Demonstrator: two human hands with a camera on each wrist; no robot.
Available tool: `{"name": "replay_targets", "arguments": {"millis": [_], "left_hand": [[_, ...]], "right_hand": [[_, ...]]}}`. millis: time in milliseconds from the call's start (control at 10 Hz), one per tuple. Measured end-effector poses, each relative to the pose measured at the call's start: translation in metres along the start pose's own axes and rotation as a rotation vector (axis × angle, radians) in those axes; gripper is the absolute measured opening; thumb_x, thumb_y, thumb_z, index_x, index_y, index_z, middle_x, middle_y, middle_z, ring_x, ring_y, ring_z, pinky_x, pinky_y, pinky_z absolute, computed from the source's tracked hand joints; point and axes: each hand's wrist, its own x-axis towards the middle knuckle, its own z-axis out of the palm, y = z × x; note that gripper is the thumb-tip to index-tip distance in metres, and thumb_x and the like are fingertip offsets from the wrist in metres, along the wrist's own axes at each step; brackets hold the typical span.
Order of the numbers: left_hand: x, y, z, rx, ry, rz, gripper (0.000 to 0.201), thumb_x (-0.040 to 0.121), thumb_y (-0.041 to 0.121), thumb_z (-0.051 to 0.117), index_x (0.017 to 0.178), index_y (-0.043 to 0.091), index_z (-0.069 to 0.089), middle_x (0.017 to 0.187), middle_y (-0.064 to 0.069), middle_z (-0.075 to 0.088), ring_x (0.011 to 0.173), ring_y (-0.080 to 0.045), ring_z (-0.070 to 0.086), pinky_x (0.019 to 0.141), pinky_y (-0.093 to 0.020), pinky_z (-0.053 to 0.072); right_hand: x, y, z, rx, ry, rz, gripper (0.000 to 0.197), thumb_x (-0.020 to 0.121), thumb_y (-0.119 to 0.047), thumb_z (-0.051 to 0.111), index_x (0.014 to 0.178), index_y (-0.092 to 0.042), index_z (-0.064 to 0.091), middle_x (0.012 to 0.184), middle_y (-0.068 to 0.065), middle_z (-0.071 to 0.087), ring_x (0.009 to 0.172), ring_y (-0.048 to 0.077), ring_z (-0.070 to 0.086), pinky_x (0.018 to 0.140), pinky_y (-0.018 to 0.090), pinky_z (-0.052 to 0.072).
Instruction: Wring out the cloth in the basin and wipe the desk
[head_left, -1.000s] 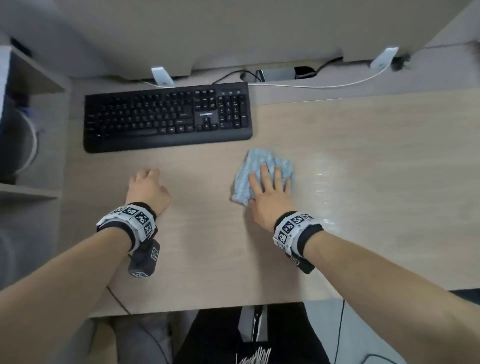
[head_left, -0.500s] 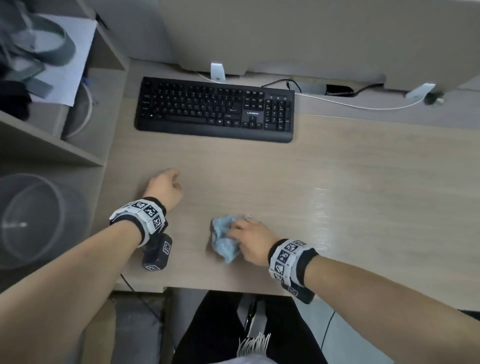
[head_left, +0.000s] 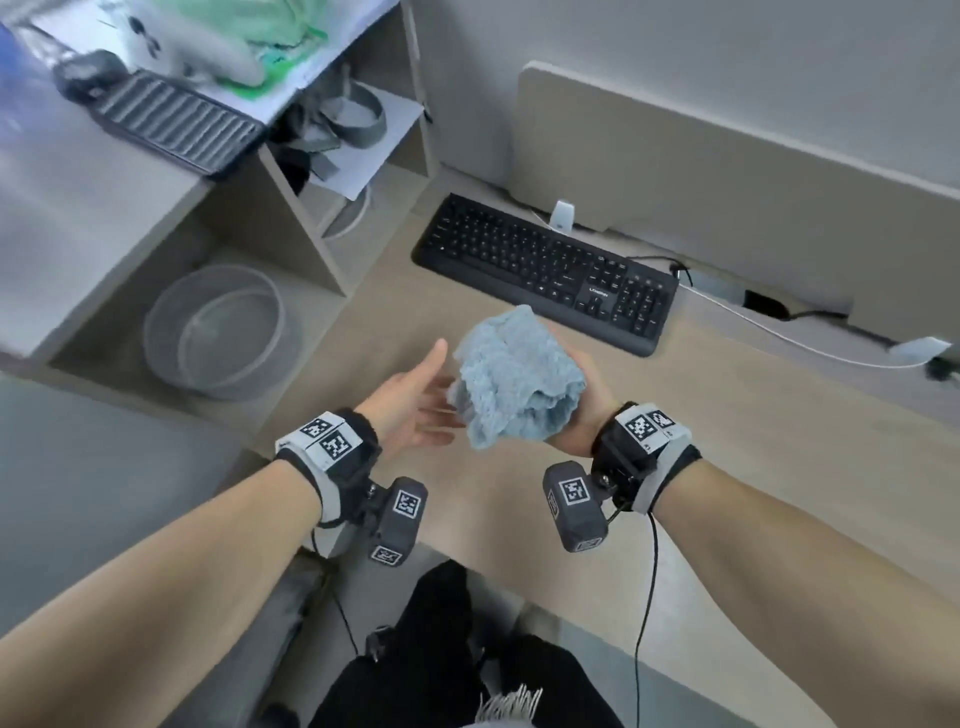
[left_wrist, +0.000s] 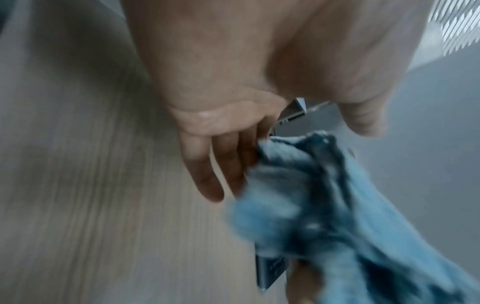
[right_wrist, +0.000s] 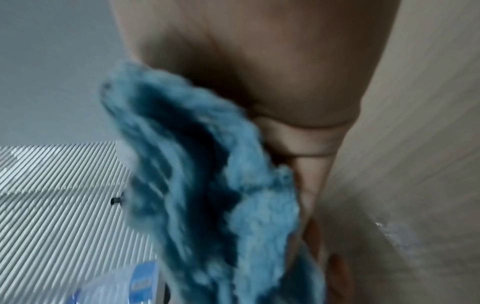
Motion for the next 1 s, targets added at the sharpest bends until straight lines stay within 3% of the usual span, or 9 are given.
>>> {"name": "replay_targets", "arguments": {"millis": [100,200,300,400,500,700,800,900,1000], "left_hand": [[-0.014,-0.005,-0.001,-0.097,-0.018,0.005,0.074,0.081,0.072,0.053,0.126,0.014,0.060,0.119,-0.011,0.070,0.113,-0.030,0.066,0.099,-0.049,0.049],[-0.022,-0.003,-0.019,-0.222,0.122,0.100,0.052,0.091,0.040,0.065,0.126,0.003,0.056,0.123,-0.017,0.067,0.111,-0.033,0.065,0.090,-0.047,0.055],[-0.018,0.003,-0.050,-0.289,0.314,0.183,0.042,0.087,0.008,0.069,0.124,-0.001,0.051,0.124,-0.025,0.063,0.108,-0.037,0.066,0.089,-0.051,0.055],[-0.013,0.006,-0.087,-0.256,0.576,0.271,0.043,0.080,0.002,0.074,0.119,0.005,0.056,0.114,-0.019,0.067,0.103,-0.036,0.067,0.092,-0.055,0.053],[-0.006,0.005,-0.127,-0.268,0.771,0.309,0.039,0.081,0.004,0.073,0.116,0.010,0.057,0.105,-0.009,0.068,0.100,-0.029,0.066,0.094,-0.047,0.053],[0.017,0.007,-0.192,-0.311,1.044,0.268,0.057,0.080,0.020,0.066,0.134,0.025,0.050,0.122,-0.005,0.065,0.108,-0.027,0.064,0.098,-0.047,0.051],[0.023,0.021,-0.203,-0.362,1.133,0.274,0.060,0.082,0.021,0.063,0.138,0.023,0.043,0.129,-0.008,0.060,0.114,-0.031,0.060,0.102,-0.045,0.048],[0.032,0.032,-0.212,-0.329,1.194,0.238,0.043,0.090,0.007,0.059,0.130,-0.002,0.047,0.131,-0.019,0.055,0.122,-0.032,0.054,0.103,-0.036,0.042],[0.036,0.035,-0.216,-0.339,1.195,0.194,0.043,0.093,0.008,0.057,0.133,-0.004,0.047,0.128,-0.013,0.056,0.121,-0.025,0.054,0.092,-0.023,0.041]], "right_hand": [[0.012,-0.002,0.015,-0.053,-0.062,0.062,0.075,0.090,-0.073,0.031,0.121,-0.016,0.069,0.130,0.015,0.064,0.118,0.032,0.062,0.106,0.049,0.041],[0.035,-0.005,0.035,-0.187,-0.108,0.089,0.075,0.090,-0.071,0.038,0.133,-0.012,0.057,0.132,0.019,0.061,0.124,0.037,0.057,0.109,0.054,0.038],[0.064,-0.011,0.058,-0.400,-0.155,0.123,0.045,0.097,-0.041,0.049,0.129,-0.010,0.057,0.124,0.016,0.066,0.116,0.036,0.062,0.093,0.050,0.049],[0.106,-0.013,0.086,-0.696,-0.034,0.064,0.032,0.094,-0.008,0.056,0.125,-0.001,0.055,0.109,0.013,0.069,0.093,0.027,0.069,0.076,0.040,0.057],[0.153,-0.013,0.128,-0.882,-0.021,0.027,0.028,0.088,0.000,0.060,0.116,-0.002,0.061,0.107,0.017,0.070,0.093,0.033,0.070,0.080,0.048,0.058],[0.244,-0.007,0.207,-1.246,-0.034,-0.225,0.034,0.083,-0.001,0.055,0.112,-0.013,0.069,0.102,0.013,0.072,0.093,0.031,0.068,0.081,0.042,0.058],[0.269,-0.004,0.232,-1.266,-0.089,-0.278,0.045,0.085,0.007,0.053,0.127,-0.007,0.063,0.125,0.013,0.065,0.115,0.027,0.060,0.099,0.036,0.049],[0.289,-0.004,0.238,-1.179,-0.089,-0.243,0.048,0.084,-0.003,0.066,0.131,-0.010,0.060,0.124,0.007,0.067,0.112,0.019,0.062,0.094,0.024,0.048],[0.300,-0.002,0.231,-1.083,-0.057,-0.227,0.048,0.078,0.003,0.065,0.125,-0.005,0.062,0.117,0.012,0.069,0.110,0.023,0.065,0.099,0.029,0.049]]}}
